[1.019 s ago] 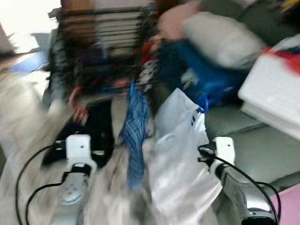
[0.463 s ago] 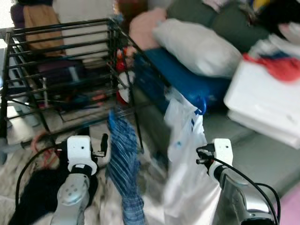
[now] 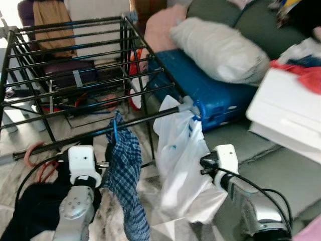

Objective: Hang hanger

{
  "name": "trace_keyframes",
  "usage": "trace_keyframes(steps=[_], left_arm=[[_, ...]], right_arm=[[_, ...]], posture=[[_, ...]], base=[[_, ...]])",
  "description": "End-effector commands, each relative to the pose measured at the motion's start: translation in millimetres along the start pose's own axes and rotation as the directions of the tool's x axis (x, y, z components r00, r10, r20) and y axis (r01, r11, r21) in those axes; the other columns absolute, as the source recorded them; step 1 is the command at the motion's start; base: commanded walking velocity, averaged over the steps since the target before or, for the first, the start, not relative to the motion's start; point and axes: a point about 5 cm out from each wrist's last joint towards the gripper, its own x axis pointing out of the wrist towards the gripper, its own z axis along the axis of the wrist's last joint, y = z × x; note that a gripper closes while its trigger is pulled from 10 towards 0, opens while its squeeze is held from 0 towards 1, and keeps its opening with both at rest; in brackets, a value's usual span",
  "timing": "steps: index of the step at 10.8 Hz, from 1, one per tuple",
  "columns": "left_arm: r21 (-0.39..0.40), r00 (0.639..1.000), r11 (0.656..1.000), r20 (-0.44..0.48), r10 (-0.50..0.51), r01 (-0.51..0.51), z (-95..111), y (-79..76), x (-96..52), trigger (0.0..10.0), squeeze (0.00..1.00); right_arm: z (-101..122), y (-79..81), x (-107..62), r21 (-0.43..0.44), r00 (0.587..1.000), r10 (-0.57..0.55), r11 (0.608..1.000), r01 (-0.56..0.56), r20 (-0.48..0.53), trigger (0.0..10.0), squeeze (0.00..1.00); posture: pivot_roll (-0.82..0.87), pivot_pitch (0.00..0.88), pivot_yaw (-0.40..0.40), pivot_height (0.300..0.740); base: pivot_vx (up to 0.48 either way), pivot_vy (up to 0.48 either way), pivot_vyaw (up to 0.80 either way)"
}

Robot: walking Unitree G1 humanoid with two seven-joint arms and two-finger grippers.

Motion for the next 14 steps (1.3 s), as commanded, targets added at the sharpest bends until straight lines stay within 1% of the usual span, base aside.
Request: trace_keyframes(steps=[1, 6, 10, 12, 13, 14], left_arm=[[0.004, 1.000, 1.000, -0.002, -0.008, 0.008, 0.8, 0.1, 0.0, 10.0, 0.00], [0.018, 1.000, 1.000, -0.003, -0.016, 0.016, 1.4, -0.8, 0.2, 10.0, 0.00], [0.027, 1.000, 0.999, -0.001, -0.022, 0.022, 2.6, -2.3, 0.7, 10.0, 0.00], [0.034, 0.999, 0.999, 0.004, -0.033, 0.032, 4.2, -4.1, 0.9, 10.0, 0.00], [0.037, 0.999, 0.999, 0.006, -0.036, 0.035, 6.5, -5.3, 2.1, 10.0, 0.00], [0.036, 0.999, 0.999, 0.006, -0.037, 0.037, 7.4, -5.6, 2.4, 10.0, 0.00]], right_arm=[[9.8, 4.5, -1.2, -0.024, 0.999, 0.025, 0.999, -0.024, 0.041, 10.0, 0.00], [12.2, 8.5, -1.9, -0.040, 0.997, 0.055, 0.998, -0.053, 0.059, 10.0, 0.00], [12.3, 7.0, -1.7, -0.036, 0.997, 0.036, 0.999, -0.033, 0.066, 10.0, 0.00], [17.0, 0.8, -0.5, -0.024, 0.997, 0.006, 1.000, -0.005, 0.079, 10.0, 0.00], [27.9, -7.7, 4.6, -0.011, 0.996, -0.016, 1.000, 0.018, 0.093, 10.0, 0.00], [32.5, -10.6, 7.1, -0.004, 0.995, -0.023, 1.000, 0.024, 0.094, 10.0, 0.00]], posture=[[-0.10, 0.000, 0.001, 0.740], [-0.10, 0.000, 0.004, 0.740], [-0.09, 0.000, 0.006, 0.740], [-0.09, 0.000, 0.008, 0.740], [-0.09, 0.000, 0.010, 0.740], [-0.09, 0.000, 0.011, 0.740]], base=[[0.000, 0.480, 0.00], [0.000, 0.467, 0.00], [0.000, 0.000, 0.00], [0.000, 0.000, 0.00], [0.000, 0.000, 0.00], [0.000, 0.000, 0.00]])
